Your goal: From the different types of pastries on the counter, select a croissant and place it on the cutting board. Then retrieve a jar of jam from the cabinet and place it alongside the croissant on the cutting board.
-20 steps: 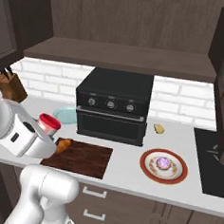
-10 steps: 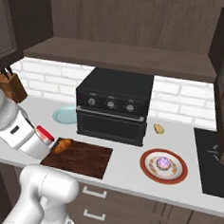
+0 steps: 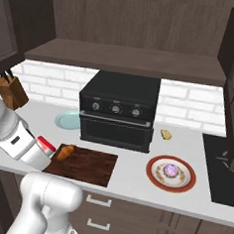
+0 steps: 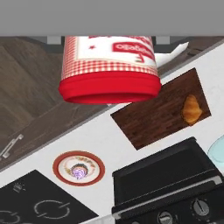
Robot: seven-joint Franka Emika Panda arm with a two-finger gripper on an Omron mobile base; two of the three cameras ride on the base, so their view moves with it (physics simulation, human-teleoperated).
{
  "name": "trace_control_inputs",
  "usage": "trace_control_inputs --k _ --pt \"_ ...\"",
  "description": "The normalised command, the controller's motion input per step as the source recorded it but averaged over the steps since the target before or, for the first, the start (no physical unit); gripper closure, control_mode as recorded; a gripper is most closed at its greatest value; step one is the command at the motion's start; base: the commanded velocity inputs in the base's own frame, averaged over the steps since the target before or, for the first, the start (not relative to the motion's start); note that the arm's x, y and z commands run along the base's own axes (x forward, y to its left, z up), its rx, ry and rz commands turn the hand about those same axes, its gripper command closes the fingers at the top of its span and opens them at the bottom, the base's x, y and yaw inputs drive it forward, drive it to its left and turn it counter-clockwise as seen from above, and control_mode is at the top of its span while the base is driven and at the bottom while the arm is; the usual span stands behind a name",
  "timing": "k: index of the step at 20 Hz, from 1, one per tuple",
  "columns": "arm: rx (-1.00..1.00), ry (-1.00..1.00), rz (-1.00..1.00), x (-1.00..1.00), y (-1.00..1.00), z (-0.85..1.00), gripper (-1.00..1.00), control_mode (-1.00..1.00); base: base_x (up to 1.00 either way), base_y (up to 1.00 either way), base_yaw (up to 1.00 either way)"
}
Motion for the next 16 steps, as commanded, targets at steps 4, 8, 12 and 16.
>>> trace_control_inputs --k 4,8,12,16 --pt "-0.04 -0.09 0.0 0.0 0.11 -0.46 1.0 -1.0 0.0 0.0 0.0" --pt "-0.07 -0.25 0.0 0.23 0.01 -0.39 1.0 -1.0 0.0 0.0 0.0" --pt "-0.15 -0.41 0.08 0.43 0.06 -0.76 1.0 -1.0 0.0 0.0 0.0" --pt "-0.03 -0.27 0.1 0.32 0.03 -1.0 1.0 -1.0 0.0 0.0 0.0"
